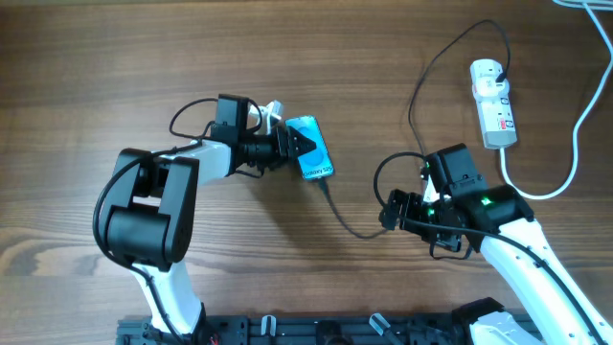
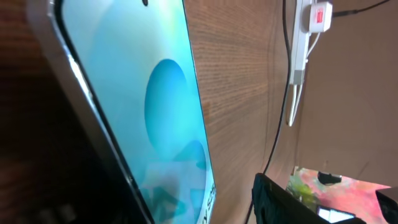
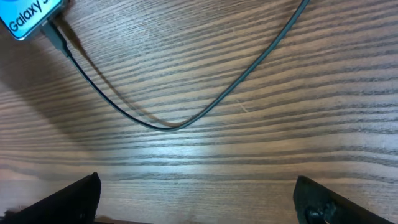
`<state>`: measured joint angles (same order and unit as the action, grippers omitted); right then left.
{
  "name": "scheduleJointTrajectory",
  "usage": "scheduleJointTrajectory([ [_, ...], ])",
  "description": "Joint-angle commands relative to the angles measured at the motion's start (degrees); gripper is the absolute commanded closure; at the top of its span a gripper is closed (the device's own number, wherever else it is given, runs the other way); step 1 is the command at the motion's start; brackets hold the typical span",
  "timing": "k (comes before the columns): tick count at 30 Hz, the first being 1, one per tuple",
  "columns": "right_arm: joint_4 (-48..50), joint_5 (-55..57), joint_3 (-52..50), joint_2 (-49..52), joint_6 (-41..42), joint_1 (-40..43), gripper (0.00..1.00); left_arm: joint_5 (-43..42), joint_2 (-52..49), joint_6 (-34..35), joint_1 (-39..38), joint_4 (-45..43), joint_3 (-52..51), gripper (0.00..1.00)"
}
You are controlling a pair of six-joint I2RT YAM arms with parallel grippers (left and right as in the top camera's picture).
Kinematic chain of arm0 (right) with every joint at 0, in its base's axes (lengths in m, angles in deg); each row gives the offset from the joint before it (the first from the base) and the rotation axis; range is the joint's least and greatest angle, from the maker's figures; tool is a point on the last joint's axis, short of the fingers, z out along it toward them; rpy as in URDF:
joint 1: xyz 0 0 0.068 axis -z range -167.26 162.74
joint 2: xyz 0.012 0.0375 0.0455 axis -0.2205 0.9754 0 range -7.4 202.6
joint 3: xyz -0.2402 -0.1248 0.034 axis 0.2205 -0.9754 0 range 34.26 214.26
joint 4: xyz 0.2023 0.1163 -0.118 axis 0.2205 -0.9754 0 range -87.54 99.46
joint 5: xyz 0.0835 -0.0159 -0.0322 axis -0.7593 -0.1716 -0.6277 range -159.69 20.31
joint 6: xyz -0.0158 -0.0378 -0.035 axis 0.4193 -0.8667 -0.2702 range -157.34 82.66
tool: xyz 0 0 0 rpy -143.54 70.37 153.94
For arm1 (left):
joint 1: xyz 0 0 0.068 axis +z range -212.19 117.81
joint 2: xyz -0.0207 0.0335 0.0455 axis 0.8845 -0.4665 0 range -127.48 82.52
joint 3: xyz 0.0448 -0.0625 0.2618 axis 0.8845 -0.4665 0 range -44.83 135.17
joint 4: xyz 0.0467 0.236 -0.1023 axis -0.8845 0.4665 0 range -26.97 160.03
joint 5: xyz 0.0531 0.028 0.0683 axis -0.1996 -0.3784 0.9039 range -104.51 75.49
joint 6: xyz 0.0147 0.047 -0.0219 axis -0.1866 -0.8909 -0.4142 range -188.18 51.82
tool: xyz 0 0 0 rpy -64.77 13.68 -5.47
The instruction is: Plug charger to phone and switch on socket
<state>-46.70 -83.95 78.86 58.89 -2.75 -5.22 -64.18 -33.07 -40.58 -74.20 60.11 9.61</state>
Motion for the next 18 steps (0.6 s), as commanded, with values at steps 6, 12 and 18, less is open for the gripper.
scheduleJointTrajectory([
  [6,-0.1,1.0,-0.5,0.3,0.1,0.0,0.01,19.8,-6.3,-0.5,1.5,-5.6,-3.8,0.44],
  [12,0.7,1.0,-0.5,0.3,0.1,0.0,0.0,19.8,-6.2,-0.1,1.5,-2.1,-3.8,0.42],
  [18,1.4,1.0,-0.5,0.3,0.1,0.0,0.0,19.7,3.5,-0.2,6.5,13.3,-3.8,0.08],
])
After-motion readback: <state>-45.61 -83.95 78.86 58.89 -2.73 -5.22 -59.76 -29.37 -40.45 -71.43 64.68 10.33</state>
